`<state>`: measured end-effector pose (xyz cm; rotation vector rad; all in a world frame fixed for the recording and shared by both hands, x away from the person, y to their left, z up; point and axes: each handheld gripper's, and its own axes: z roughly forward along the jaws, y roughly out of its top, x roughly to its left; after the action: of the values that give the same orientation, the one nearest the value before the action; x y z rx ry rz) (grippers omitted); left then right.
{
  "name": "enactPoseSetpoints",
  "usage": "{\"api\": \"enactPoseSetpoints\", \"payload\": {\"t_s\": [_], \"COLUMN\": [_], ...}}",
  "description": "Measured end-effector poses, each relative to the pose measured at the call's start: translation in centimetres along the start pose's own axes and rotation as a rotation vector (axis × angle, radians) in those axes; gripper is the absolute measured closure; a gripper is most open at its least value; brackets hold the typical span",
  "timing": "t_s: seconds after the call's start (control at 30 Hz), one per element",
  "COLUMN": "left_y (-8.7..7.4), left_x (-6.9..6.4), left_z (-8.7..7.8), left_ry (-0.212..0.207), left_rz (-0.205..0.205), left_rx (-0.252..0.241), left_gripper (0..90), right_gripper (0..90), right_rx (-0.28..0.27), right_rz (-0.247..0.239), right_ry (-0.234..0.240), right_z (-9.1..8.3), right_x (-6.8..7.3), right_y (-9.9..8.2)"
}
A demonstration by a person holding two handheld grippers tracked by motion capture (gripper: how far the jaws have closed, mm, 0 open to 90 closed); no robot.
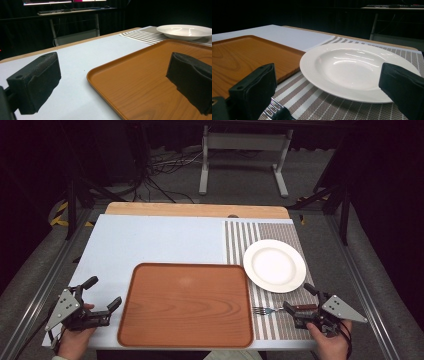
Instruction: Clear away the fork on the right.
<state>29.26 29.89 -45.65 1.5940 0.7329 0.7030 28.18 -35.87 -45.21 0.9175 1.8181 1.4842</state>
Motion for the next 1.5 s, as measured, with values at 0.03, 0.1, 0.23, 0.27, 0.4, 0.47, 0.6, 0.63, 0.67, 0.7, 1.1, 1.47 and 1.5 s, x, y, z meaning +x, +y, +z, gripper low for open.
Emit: {"api": "enactPoseSetpoints", "payload": {"t_s": [0.03, 0.1, 0.23, 0.27, 0.4, 0.47, 0.6, 0.63, 0.67, 0.7, 1.1, 1.47, 1.5], "left_y": [0.0, 0.0, 0.0, 0.0, 0.0, 0.1, 0.1, 0.1, 0.1, 0.1, 0.1, 0.2, 0.2], "left_x": [0.0, -0.1, 0.0, 0.0, 0.0, 0.0, 0.0, 0.0, 0.0, 0.0, -0.1, -0.1, -0.1], "left_z": [0.0, 0.0, 0.0, 0.0, -0.1, -0.2, -0.2, -0.2, -0.2, -0.1, -0.2, -0.3, -0.3], "left_ry": [0.001, 0.0, -0.003, -0.004, -0.003, -0.002, -0.003, -0.003, -0.003, -0.002, -0.004, -0.004, -0.005], "left_rz": [-0.002, -0.002, -0.003, -0.003, -0.002, -0.002, 0.0, -0.001, -0.002, -0.004, -0.006, -0.004, -0.005], "left_rx": [0.003, 0.003, 0.002, 0.003, 0.003, 0.003, 0.006, 0.006, 0.006, 0.005, 0.004, 0.007, 0.007], "left_gripper": [0.2, 0.2, 0.2, 0.2, 0.2, 0.2, 0.2, 0.2, 0.2, 0.2, 0.2, 0.2, 0.2], "right_gripper": [3.2, 3.2, 3.2, 3.2, 3.1, 3.1, 3.0, 3.0, 3.0, 3.1, 3.8, 2.3, 2.6], "right_rx": [0.001, -0.002, -0.004, -0.004, -0.001, 0.0, 0.001, 0.002, 0.003, 0.009, 0.055, 0.156, 0.175], "right_rz": [-0.004, 0.002, 0.013, 0.015, 0.018, 0.016, 0.016, 0.016, 0.015, 0.005, -0.006, -0.085, -0.1], "right_ry": [0.001, 0.004, 0.012, 0.013, 0.012, 0.012, 0.013, 0.015, 0.016, 0.012, 0.064, 0.098, 0.107], "right_z": [0.0, -0.1, -0.1, -0.1, -0.2, -0.1, 0.0, 0.0, 0.1, 0.1, 1.9, 2.5, 2.6], "right_x": [0.0, 0.0, 0.1, 0.1, 0.0, 0.0, -0.1, -0.1, -0.1, -0.2, -0.6, -0.3, -0.3], "right_y": [0.0, 0.0, 0.1, 0.1, 0.0, 0.1, 0.2, 0.3, 0.4, 0.6, 3.3, 5.5, 5.8]}}
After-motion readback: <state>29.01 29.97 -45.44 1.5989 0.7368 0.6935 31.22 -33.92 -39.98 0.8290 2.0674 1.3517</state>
